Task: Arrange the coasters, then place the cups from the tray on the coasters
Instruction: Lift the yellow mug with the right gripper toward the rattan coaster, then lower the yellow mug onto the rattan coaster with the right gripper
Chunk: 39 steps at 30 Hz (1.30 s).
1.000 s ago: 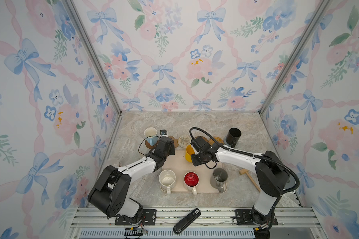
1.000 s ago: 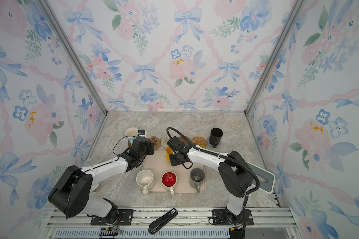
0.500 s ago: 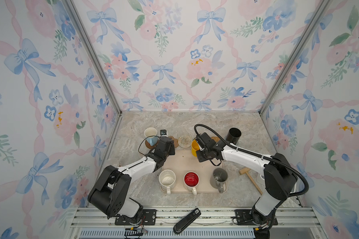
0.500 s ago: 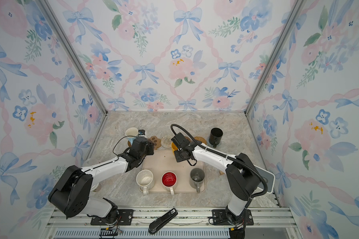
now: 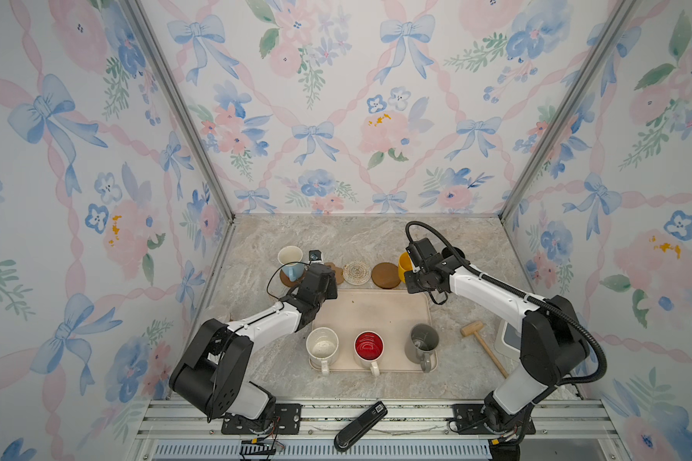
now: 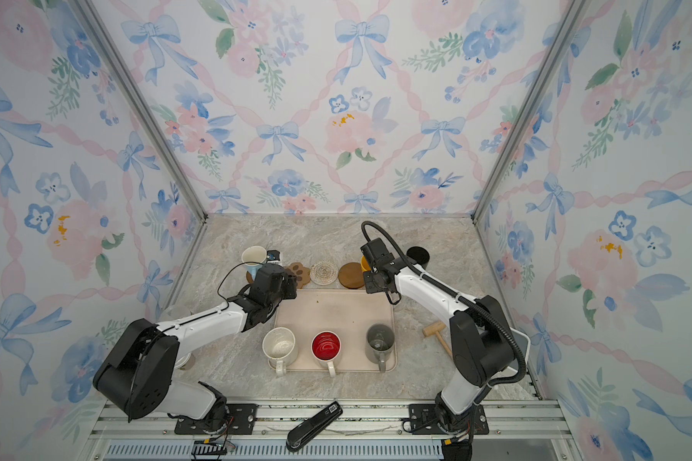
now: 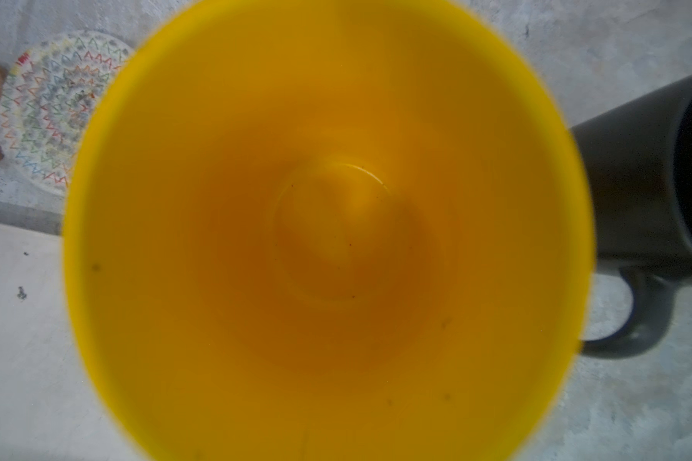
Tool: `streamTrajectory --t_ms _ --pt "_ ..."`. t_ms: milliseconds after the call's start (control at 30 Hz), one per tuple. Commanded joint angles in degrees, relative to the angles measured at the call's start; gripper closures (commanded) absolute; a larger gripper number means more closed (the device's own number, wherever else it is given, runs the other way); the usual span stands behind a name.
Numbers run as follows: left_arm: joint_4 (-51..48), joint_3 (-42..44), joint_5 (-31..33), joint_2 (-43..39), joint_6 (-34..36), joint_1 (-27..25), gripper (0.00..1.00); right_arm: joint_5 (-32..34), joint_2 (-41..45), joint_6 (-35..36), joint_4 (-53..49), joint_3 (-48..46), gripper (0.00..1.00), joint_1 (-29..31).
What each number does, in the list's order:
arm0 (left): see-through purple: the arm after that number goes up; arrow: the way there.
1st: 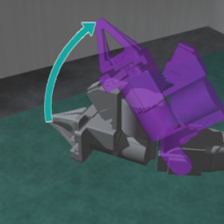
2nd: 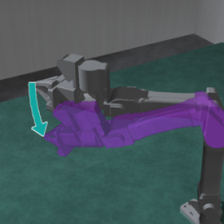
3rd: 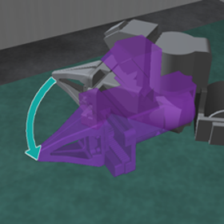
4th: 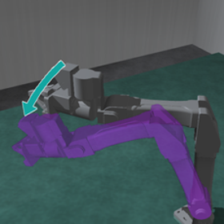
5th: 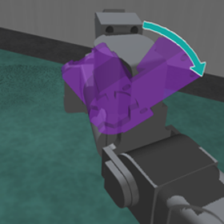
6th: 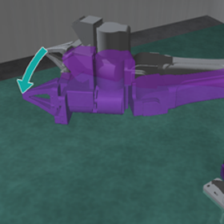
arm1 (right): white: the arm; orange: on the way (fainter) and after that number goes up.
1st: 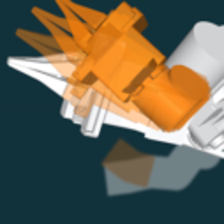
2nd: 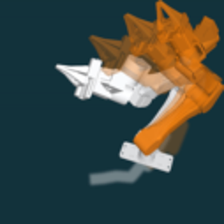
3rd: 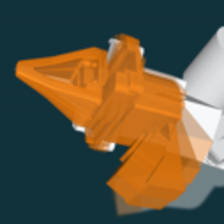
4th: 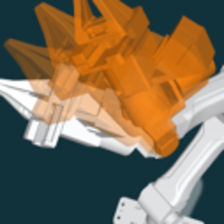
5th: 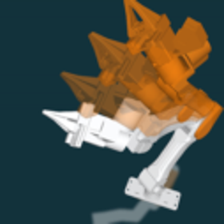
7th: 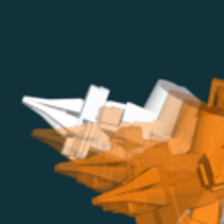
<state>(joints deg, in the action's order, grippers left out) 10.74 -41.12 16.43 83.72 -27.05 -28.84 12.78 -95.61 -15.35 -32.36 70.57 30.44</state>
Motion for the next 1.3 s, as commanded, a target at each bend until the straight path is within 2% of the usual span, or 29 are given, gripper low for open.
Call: streamTrajectory --t_ms 0,533,1267 --pt "0.86 -0.66 -0.38 1.09 0.76 0.36 0.6 2.69 1.12 0.13 3.65 3.03 1.0 -1.19" --pt "0.89 -0.65 -0.86 1.59 0.86 0.31 0.6 3.34 -6.99 -5.19 4.4 8.35 1.0 -4.64" --pt "0.91 -0.64 -1.03 3.02 1.3 0.35 0.59 1.17 -10.43 -8.02 5.16 8.4 1.0 -6.61"
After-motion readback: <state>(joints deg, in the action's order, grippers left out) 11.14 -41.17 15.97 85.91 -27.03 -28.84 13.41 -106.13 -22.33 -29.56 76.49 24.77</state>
